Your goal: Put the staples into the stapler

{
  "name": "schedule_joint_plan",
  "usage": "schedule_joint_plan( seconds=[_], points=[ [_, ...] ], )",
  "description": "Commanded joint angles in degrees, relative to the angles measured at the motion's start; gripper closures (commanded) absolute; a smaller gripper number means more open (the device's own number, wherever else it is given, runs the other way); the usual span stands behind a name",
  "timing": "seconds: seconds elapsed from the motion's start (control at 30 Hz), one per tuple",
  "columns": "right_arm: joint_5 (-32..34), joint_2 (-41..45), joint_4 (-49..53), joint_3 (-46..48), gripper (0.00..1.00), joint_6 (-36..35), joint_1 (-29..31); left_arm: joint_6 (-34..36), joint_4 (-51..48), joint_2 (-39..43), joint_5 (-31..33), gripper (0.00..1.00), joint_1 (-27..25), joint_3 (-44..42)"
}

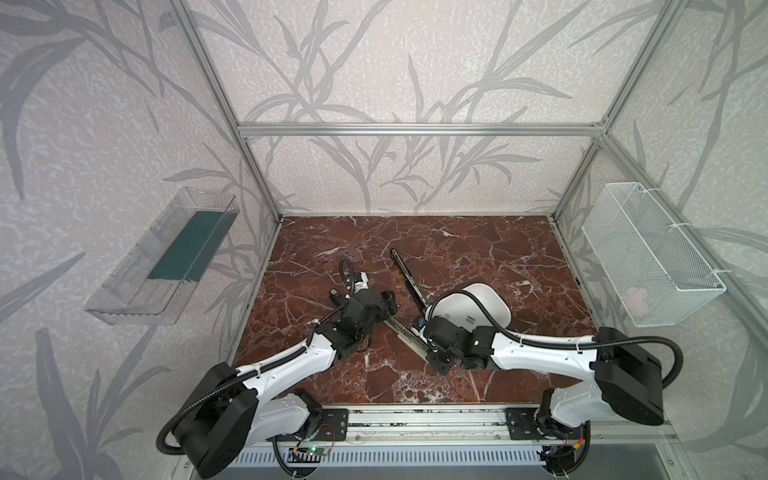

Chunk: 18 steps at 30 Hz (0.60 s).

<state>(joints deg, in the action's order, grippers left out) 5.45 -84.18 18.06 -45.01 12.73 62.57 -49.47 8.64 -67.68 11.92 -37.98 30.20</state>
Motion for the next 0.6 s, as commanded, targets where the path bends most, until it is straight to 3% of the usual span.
schedule_joint_plan(
  seconds=[0.0,0.27,0.43,0.57],
  points=[
    [-0.6,1.1,2.1,0.9,0.79,0.6,0.3,0.0,0.6,0.9,1.3,0.21,-0.1,-0.3],
    [-0.2,1.8,2.1,0.9,0.77,0.5,0.3,0.1,0.6,0.5,1.2,0.21,-0.2,-0.1],
    [0.0,4.6,1.9,0.9,0.64,0.7,0.3,0.5,0.3,-0.5,1.1,0.22,-0.6,0.0],
    [-0.1,5.2,-0.1,2.4,0.59,2.1,0.4,0.4,-0.4,-1.5,2.2,0.22,-2.9,0.3]
  ],
)
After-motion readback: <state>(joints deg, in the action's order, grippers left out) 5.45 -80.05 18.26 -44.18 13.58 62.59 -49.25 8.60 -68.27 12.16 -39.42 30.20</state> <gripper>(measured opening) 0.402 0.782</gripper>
